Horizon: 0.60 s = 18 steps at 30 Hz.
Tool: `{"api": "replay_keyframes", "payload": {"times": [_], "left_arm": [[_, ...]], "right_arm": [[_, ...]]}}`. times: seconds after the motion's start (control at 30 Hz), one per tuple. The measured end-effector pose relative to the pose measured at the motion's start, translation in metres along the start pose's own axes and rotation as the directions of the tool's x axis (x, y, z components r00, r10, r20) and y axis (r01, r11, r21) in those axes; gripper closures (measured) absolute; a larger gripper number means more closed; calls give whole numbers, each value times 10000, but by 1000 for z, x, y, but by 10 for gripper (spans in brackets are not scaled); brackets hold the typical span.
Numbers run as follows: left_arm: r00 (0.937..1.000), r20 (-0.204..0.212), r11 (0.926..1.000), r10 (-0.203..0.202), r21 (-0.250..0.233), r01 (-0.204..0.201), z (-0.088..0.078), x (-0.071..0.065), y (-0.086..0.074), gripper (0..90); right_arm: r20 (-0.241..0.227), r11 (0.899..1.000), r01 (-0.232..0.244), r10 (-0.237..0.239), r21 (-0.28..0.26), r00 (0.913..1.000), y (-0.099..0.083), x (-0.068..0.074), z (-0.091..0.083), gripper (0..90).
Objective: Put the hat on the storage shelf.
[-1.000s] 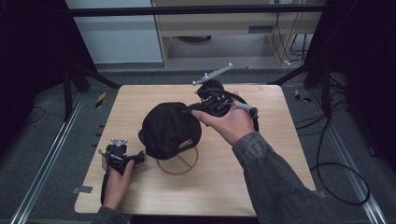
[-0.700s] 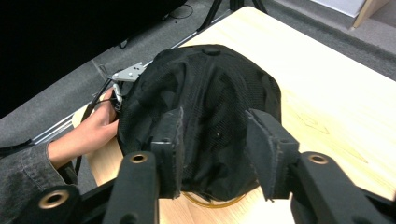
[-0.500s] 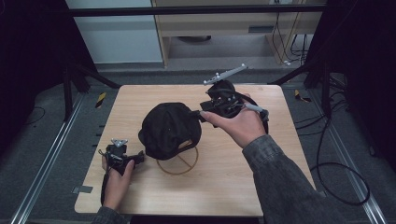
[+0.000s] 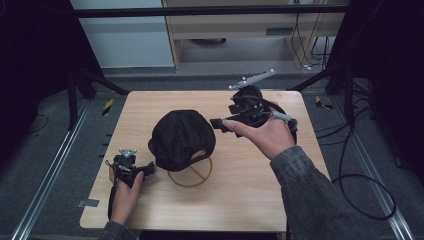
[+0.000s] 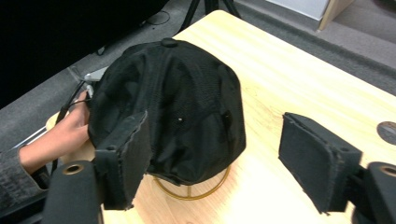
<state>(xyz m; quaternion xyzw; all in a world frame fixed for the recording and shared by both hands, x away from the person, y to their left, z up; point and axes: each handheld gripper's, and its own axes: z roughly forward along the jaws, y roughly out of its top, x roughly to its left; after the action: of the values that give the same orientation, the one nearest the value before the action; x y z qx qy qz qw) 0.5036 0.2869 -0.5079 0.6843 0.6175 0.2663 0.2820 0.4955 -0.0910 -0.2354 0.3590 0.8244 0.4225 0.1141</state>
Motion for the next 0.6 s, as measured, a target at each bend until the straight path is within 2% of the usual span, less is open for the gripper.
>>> {"api": "replay_keyframes", "payload": {"times": [0.2, 0.6], "left_arm": [[10000, 11, 10000, 3, 7, -3, 0, -1, 0, 0], [10000, 30, 10000, 18, 8, -18, 0, -1, 0, 0]], "right_arm": [[156, 10000, -50, 51, -77, 9999, -2, -3, -3, 200], [403, 9997, 138, -130, -207, 9991, -10, -6, -12, 110]]}}
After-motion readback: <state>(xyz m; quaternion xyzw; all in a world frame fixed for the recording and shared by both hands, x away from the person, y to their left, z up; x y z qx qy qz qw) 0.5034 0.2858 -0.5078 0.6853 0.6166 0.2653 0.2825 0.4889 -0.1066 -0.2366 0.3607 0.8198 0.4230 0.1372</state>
